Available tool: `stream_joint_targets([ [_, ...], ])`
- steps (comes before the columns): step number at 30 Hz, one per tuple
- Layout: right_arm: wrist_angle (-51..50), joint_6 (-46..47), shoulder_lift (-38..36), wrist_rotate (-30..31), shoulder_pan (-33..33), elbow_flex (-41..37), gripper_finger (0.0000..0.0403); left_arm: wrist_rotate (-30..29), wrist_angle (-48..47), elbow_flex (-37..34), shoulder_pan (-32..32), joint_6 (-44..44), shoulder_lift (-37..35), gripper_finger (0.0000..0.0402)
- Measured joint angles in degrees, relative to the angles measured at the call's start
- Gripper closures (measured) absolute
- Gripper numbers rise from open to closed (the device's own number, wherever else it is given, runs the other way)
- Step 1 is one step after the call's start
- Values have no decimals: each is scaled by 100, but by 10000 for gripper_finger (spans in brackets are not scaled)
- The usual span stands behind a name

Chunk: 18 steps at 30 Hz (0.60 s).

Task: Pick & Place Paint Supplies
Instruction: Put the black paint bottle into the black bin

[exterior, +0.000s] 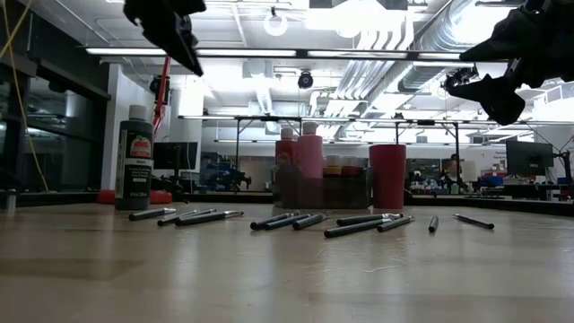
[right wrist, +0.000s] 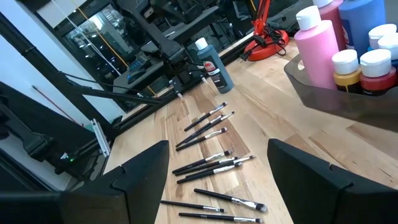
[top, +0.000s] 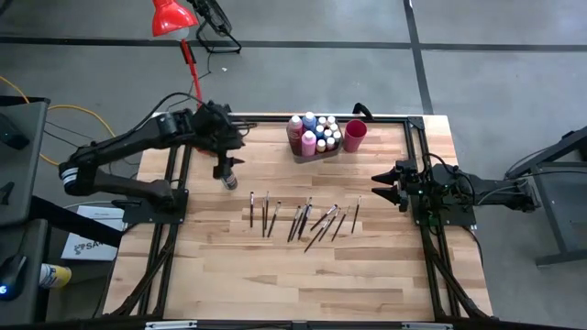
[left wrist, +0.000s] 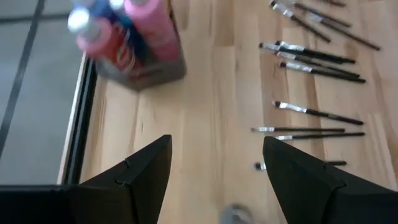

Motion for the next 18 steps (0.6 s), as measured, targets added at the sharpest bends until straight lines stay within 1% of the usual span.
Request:
stream_joint_targets([
  [3,-1,-1,-1,0,0,1,137,-468,-249,-108,-124,-664,-268,155],
  [6,1,-2,0,0,0,1,137,-994,-781,-125,-192,-1676,-421,155],
  [8,-2,0,0,0,0,0,137,-1122,-1143,-129,-182,-2272,-466,155],
  [10,1,0,0,0,0,0,137,-1118,-1417,-129,-182,-2668,-473,155],
  [12,0,-1,0,0,0,0,137,-1110,-1575,-129,-182,-2769,-465,155],
  [14,-2,0,0,0,0,0,137,-1115,-1591,-129,-184,-2677,-454,155],
  [18,-1,-1,-1,0,0,0,137,-1196,-1631,-131,-191,-2113,-449,155],
])
